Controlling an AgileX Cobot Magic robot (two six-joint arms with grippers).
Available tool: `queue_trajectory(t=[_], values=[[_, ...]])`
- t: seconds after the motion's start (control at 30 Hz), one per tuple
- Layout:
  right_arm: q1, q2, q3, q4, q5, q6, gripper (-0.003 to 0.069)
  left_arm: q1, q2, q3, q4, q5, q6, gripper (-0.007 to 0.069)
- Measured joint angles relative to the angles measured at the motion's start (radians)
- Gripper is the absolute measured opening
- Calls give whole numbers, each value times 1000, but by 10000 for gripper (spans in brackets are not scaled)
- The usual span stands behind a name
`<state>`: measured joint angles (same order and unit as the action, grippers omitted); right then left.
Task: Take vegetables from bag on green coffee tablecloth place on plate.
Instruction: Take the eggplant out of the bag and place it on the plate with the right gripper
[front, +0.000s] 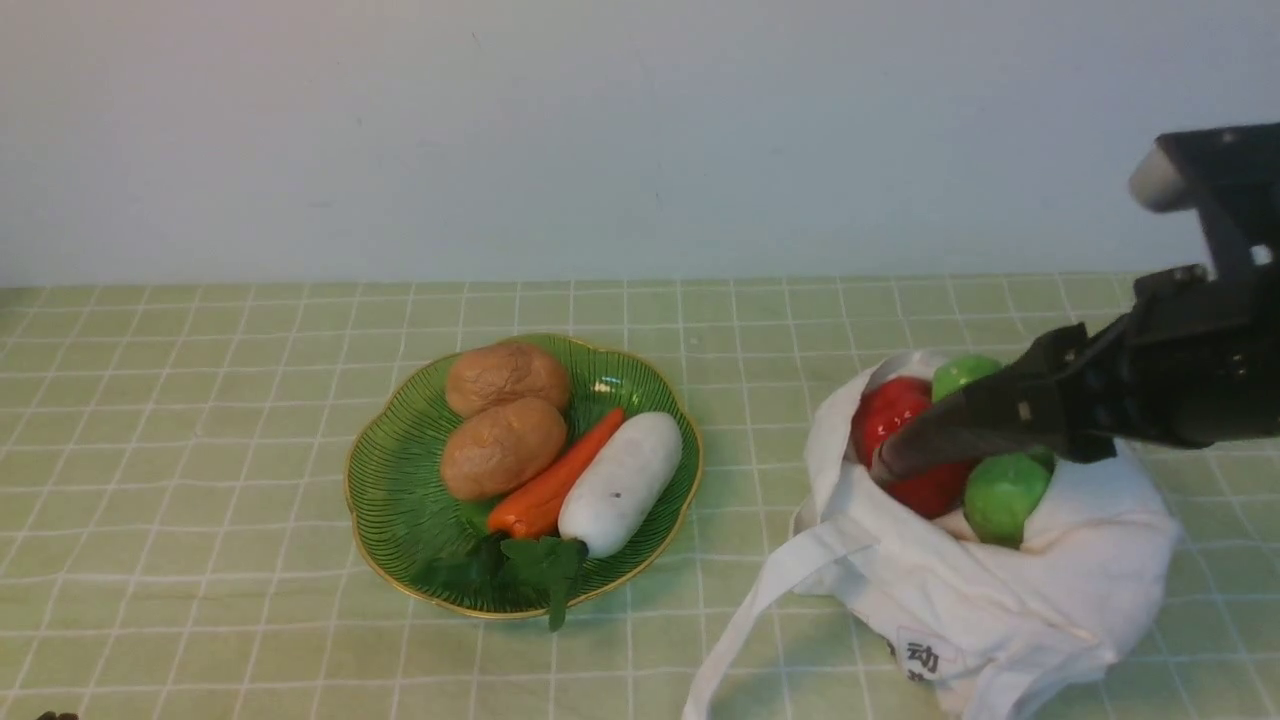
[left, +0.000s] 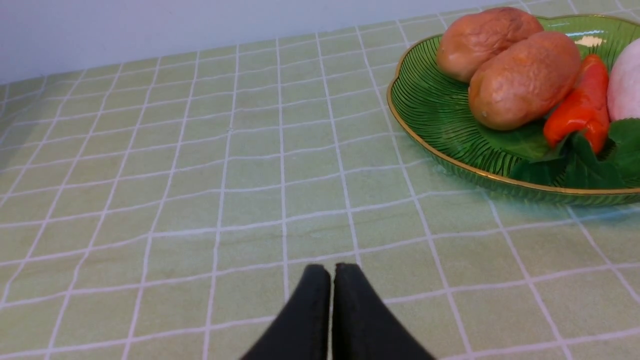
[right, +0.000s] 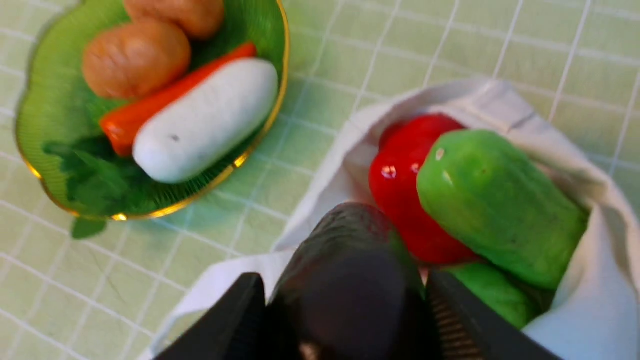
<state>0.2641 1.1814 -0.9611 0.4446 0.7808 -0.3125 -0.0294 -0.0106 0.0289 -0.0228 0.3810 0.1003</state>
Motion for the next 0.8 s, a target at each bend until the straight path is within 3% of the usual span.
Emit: queue_trajectory(t=[0.13, 0.27, 0.4, 0.6, 0.8], values=[[0, -53, -39, 62, 6, -14, 371, 0, 0, 0, 0, 0, 0, -5], [20, -63, -93, 203, 1, -129, 371, 0, 0, 0, 0, 0, 0, -5], [113, 27, -125, 354, -27, -268, 371, 0, 0, 0, 0, 0, 0, -5], [261, 291, -230, 402, -75, -330, 371, 0, 0, 0, 0, 0, 0, -5], [350, 556, -403, 405, -87, -336, 371, 0, 0, 0, 0, 0, 0, -5]])
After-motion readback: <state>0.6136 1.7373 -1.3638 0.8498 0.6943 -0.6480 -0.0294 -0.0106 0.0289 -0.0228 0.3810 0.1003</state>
